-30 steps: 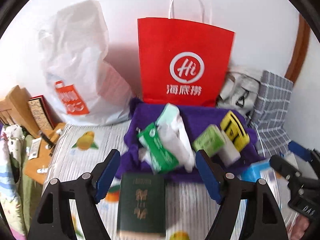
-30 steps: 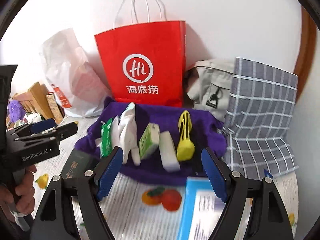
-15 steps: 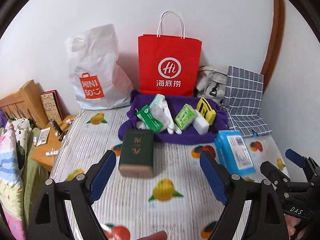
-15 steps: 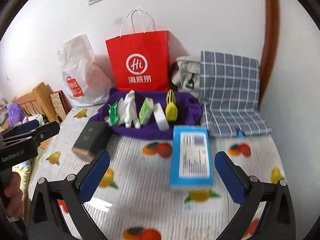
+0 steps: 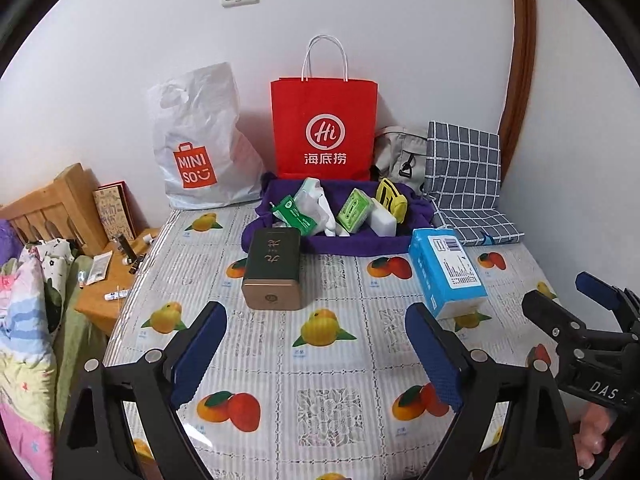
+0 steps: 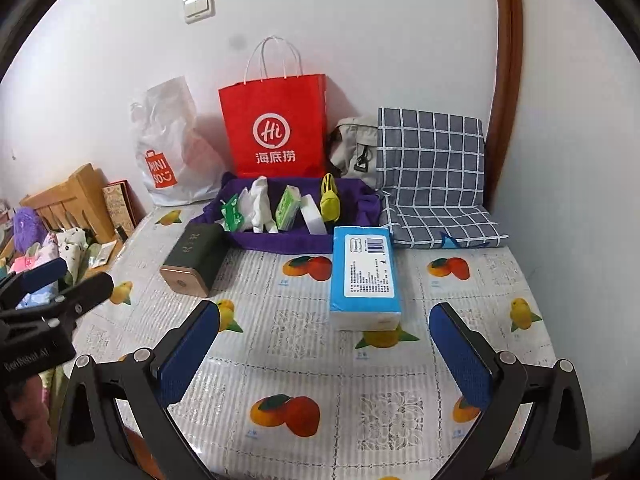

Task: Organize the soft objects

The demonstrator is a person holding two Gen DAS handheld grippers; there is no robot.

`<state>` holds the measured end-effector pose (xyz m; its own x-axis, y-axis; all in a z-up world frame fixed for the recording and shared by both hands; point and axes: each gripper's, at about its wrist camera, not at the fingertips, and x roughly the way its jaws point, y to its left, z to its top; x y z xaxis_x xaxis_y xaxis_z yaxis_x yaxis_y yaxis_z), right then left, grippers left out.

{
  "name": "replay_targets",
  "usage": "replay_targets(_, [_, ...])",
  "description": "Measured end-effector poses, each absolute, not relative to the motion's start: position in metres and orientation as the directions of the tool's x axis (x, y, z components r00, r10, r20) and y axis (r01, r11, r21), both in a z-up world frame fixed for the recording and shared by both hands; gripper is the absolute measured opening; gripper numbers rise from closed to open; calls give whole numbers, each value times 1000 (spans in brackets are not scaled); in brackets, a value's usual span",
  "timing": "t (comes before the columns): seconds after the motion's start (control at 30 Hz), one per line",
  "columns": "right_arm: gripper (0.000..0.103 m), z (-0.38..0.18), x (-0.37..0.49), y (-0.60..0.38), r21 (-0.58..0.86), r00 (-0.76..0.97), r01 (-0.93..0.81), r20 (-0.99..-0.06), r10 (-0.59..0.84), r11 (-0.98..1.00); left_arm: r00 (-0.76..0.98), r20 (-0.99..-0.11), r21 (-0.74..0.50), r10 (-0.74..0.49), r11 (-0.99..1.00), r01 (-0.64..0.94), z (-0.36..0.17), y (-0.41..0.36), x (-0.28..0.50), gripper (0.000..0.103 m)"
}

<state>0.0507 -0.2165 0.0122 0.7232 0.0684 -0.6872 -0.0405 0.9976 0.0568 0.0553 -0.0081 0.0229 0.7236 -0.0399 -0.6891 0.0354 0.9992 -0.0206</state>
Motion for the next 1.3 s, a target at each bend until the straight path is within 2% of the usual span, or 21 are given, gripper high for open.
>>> replay_targets(1.3, [103,16,31,-221,67,729,-39,-680,75,997,734,-679,-9,-21,1000,20,29,-3,41,92])
